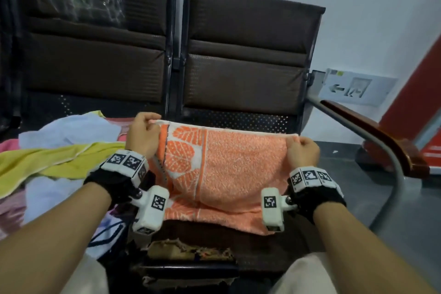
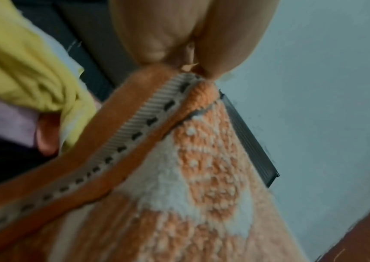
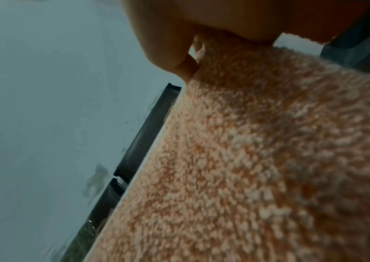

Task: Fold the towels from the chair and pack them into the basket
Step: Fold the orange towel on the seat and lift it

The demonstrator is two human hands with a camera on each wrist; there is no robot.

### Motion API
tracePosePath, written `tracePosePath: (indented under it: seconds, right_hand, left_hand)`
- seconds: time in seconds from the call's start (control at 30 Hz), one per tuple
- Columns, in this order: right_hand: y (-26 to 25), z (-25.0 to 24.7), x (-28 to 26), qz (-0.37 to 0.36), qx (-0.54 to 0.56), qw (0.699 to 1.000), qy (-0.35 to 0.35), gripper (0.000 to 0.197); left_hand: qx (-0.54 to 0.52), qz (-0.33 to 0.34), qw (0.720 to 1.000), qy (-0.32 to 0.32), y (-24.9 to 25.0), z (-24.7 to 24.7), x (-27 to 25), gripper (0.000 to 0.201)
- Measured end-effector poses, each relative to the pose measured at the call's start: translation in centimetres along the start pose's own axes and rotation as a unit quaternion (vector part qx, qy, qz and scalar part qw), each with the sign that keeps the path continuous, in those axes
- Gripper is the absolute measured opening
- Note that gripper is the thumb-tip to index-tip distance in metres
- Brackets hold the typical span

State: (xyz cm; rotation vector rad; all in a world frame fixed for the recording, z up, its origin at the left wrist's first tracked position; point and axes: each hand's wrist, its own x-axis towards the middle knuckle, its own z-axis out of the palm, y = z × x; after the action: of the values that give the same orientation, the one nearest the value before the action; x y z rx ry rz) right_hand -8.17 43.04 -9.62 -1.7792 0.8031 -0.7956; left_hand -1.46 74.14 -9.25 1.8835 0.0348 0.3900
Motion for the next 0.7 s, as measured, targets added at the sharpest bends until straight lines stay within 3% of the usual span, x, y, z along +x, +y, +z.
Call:
tracePosePath:
  seconds: [0.13,0.23,0.33,0.43,0.57,0.63,0.7]
  right_hand:
    - [0.6,1.6,-0.3,0.049,0.037,0.998,-0.031,0.019]
    - [-0.1,2.9,-1.0,0.041,0.071,0.992,-0.093,0.022]
    - [-0.7,4.0,-1.9,0.012,0.104,0.977,-0.184,0.027]
    - [-0.8,4.6,-2.5,0.021,0.130,0.947,-0.293,0.028]
    - [-0.6,4.9,-3.4,0.064,0.160,0.878,-0.446,0.038]
    - [-0.4,4.9,-3.8,-0.002,0.091,0.872,-0.482,0.032]
    - [-0.2,4.7,-4.0,-0.130,-0.025,0.867,-0.481,0.022]
  left_hand:
    - [-0.078,-0.086,0.993,0.010,-0.2,1.3,0.4,0.022]
    - [-0.149,-0.141,0.979,0.005,-0.1,2.1,0.5,0.024]
    - [-0.154,-0.127,0.980,-0.024,-0.3,3.0,0.2,0.029]
    - [-0.147,-0.104,0.982,-0.054,-0.7,3.7,-0.1,0.032]
    - [-0.141,-0.121,0.977,-0.104,-1.4,4.5,-0.2,0.032]
    - [-0.136,-0.125,0.974,-0.133,-1.6,4.7,-0.2,0.030]
    - [-0.108,-0.098,0.975,-0.168,-1.9,4.9,-0.5,0.029]
